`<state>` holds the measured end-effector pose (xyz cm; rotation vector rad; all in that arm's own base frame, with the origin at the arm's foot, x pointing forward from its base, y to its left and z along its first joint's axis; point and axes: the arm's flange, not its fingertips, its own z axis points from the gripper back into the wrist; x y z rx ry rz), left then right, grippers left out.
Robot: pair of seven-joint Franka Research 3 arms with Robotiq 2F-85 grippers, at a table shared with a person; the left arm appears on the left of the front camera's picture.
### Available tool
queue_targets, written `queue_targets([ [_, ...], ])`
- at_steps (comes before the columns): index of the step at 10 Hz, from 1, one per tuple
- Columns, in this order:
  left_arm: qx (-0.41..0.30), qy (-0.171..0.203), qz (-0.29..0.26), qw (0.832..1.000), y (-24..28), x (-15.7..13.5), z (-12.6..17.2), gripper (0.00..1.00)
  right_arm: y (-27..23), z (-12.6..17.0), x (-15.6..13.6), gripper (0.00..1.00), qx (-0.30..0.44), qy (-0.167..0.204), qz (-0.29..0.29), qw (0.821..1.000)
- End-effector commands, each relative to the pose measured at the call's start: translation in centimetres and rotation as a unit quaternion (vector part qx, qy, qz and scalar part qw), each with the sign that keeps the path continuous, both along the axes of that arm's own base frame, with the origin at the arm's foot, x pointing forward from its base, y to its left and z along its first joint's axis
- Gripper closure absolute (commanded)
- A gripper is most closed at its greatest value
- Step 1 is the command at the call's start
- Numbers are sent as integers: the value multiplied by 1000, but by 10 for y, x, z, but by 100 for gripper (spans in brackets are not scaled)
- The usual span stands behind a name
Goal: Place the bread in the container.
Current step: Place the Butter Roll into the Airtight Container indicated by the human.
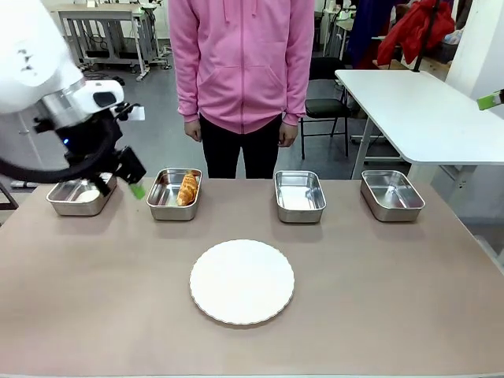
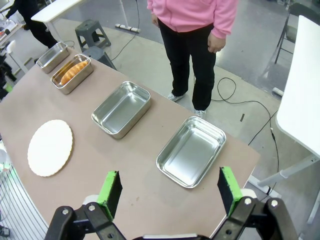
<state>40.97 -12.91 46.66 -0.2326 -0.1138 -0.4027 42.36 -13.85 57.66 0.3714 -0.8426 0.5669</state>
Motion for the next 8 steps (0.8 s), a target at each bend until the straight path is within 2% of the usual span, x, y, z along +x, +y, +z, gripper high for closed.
queue_targets([
  [1,6,-30,25,999,0,-42,-8,0,-1,1,1,0,5,-13,11,1000],
  [2,10,-42,34,999,-3,-60,-10,0,-1,1,1,0,5,-13,11,1000],
  [4,-3,-42,48,998,1,-81,-24,0,-1,1,1,0,5,-13,11,1000],
  [5,-5,-27,44,999,1,-81,-30,0,-1,1,1,0,5,-13,11,1000],
  [6,3,-34,33,999,-4,-70,-13,0,-1,1,1,0,5,-13,11,1000],
  [8,3,-34,33,999,-4,-70,-13,0,-1,1,1,0,5,-13,11,1000],
])
